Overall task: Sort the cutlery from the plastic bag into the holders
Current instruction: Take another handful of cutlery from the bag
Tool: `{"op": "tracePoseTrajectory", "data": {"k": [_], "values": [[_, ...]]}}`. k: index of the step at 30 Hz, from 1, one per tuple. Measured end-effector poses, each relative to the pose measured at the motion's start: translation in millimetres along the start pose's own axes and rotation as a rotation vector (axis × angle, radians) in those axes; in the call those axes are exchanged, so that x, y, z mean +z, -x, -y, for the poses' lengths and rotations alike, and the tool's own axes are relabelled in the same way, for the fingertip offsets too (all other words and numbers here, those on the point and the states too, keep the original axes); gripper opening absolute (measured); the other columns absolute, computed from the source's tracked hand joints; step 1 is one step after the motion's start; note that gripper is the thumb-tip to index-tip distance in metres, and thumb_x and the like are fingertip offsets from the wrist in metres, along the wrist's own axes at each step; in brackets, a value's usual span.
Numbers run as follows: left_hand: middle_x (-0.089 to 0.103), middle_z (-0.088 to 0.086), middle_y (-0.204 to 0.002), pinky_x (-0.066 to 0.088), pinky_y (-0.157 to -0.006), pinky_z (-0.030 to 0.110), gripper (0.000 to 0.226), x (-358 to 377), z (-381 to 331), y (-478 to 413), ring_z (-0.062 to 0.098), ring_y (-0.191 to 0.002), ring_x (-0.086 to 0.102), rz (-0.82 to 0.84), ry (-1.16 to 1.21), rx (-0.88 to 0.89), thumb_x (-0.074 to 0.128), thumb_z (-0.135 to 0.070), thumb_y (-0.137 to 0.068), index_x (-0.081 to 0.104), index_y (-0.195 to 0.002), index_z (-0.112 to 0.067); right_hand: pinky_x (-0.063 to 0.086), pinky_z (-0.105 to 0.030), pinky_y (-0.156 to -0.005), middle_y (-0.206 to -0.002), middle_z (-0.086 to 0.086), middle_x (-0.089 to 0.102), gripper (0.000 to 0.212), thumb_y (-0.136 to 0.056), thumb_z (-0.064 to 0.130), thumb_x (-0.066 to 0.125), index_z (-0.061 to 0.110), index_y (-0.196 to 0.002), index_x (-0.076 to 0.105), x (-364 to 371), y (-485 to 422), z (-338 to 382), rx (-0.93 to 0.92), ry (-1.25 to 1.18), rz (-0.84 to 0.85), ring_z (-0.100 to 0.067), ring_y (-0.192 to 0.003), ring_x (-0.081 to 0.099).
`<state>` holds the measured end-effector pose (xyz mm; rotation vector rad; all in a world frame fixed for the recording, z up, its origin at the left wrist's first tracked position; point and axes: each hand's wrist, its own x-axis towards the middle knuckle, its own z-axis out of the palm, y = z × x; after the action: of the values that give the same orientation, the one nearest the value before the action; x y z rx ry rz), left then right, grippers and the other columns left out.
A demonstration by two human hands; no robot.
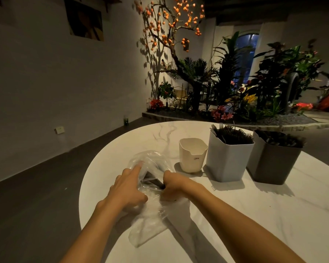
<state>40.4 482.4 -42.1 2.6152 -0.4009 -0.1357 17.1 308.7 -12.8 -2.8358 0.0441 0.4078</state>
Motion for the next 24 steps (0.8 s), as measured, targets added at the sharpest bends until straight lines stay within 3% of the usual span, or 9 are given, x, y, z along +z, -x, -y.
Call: {"op": "tracePoseTrajectory", "data": {"k": [3,6,10,11,14,15,18,22,24], "values": [[0.038,0.0,-0.139,0.053,-0.097,0.046,0.11,-1,1,1,0.027,-0.116,0.05,0.0,0.031,0.038,0.075,-0.029,-0.069,0.008,-0.155,-0.049,0.042,-0.025,-0.052,-0.078,-0.006,0.059,0.005,-0.081,0.011,0.06,0.01,-0.085,0.059,-3,-1,-2,0.029,-0.063,0.032,-0.02,-0.068,0.055],[0.039,0.002,-0.141,0.053,-0.097,0.044,0.109,-3,3,0,0.027,-0.117,0.051,0.008,0.031,0.069,0.078,-0.033,-0.07,0.011,-0.155,-0.047,0.045,-0.027,-0.059,-0.081,-0.007,0.063,0.02,-0.078,0.015,0.061,0.006,-0.095,0.067,-10,1,-1,0.055,-0.139,0.072,-0.019,-0.068,0.057],[0.04,0.0,-0.139,0.052,-0.101,0.045,0.11,-4,4,-2,0.026,-0.12,0.052,0.01,0.053,0.114,0.082,-0.059,-0.066,0.014,-0.151,-0.053,0.046,-0.03,-0.065,-0.092,-0.01,0.063,0.018,-0.084,0.014,0.061,0.006,-0.1,0.065,-21,2,2,0.05,-0.128,0.097,-0.021,-0.074,0.056],[0.039,-0.001,-0.142,0.051,-0.103,0.045,0.111,-4,5,-2,0.026,-0.123,0.051,0.019,0.056,0.117,0.082,-0.055,-0.068,0.012,-0.153,-0.052,0.046,-0.031,-0.065,-0.096,-0.013,0.065,0.024,-0.082,0.012,0.065,0.006,-0.106,0.064,-23,2,3,0.054,-0.146,0.113,-0.021,-0.075,0.056],[0.031,0.0,-0.152,0.05,-0.101,0.037,0.111,-5,6,0,0.025,-0.126,0.047,0.054,0.05,0.1,0.076,-0.019,-0.078,0.005,-0.159,-0.042,0.047,-0.029,-0.057,-0.095,-0.017,0.065,0.057,-0.079,0.003,0.07,0.001,-0.134,0.053,-28,4,8,0.053,-0.219,0.187,-0.021,-0.071,0.056],[0.031,0.0,-0.153,0.051,-0.099,0.035,0.112,-5,6,1,0.025,-0.125,0.047,0.06,0.052,0.104,0.073,-0.014,-0.077,0.003,-0.16,-0.042,0.049,-0.03,-0.058,-0.096,-0.015,0.063,0.061,-0.079,0.003,0.07,0.002,-0.137,0.052,-29,4,10,0.047,-0.227,0.207,-0.022,-0.075,0.058],[0.026,-0.002,-0.158,0.05,-0.1,0.033,0.116,-4,6,1,0.026,-0.133,0.045,0.071,0.081,0.1,0.075,-0.013,-0.076,0.0,-0.16,-0.043,0.053,-0.037,-0.089,-0.127,-0.011,0.059,0.056,-0.085,0.013,0.071,0.009,-0.137,0.05,-30,4,15,0.043,-0.235,0.208,-0.026,-0.106,0.057],[0.029,-0.002,-0.16,0.049,-0.099,0.029,0.112,-3,7,1,0.024,-0.135,0.046,0.053,0.146,0.131,0.079,-0.015,-0.078,0.008,-0.16,-0.041,0.053,-0.034,-0.082,-0.11,-0.008,0.064,0.042,-0.082,0.024,0.073,0.01,-0.119,0.061,-25,-3,21,0.039,-0.051,0.117,-0.024,-0.098,0.062],[0.03,-0.005,-0.161,0.045,-0.102,0.03,0.104,-2,8,2,0.02,-0.133,0.045,0.028,0.18,0.143,0.08,-0.026,-0.079,0.014,-0.158,-0.044,0.052,-0.035,-0.087,-0.117,-0.01,0.059,0.057,-0.075,0.029,0.077,0.011,-0.124,0.055,-20,-7,24,0.073,0.07,0.03,-0.027,-0.111,0.058]]}}
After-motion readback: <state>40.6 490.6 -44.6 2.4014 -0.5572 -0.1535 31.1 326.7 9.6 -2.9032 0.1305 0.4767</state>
